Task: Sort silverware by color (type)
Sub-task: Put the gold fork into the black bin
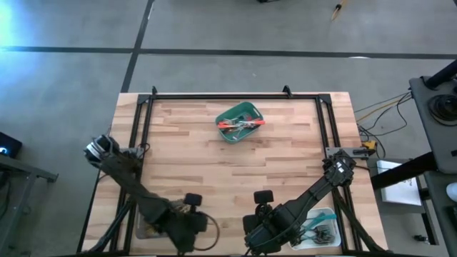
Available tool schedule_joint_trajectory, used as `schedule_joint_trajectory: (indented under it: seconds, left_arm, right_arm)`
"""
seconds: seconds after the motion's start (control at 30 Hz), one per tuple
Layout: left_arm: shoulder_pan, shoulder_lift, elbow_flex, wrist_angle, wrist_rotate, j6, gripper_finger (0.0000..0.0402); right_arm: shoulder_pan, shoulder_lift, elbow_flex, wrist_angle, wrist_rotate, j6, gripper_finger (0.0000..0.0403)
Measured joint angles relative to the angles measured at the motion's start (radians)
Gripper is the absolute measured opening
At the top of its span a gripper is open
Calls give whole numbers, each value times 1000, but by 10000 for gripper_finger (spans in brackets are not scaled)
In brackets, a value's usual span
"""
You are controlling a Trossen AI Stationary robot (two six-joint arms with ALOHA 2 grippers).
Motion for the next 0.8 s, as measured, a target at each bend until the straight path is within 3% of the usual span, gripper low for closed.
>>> schedule_joint_trajectory:
  seconds: [0.17,0.4,0.57,0.8]
  left_arm:
    - [-87,-106,-111,-108,-94,-258,1]
    - [-231,-271,-323,-114,-254,-687,1]
    - [-312,-332,-396,-112,-276,-810,1]
    - [-431,-312,-433,-105,-262,-968,1]
  right_arm:
    - [0,0,-17,4,0,-11,61]
    - [-2,0,-32,34,0,-28,61]
    - [-2,0,-36,48,31,-33,61]
    - [-2,0,-47,68,87,-25,61]
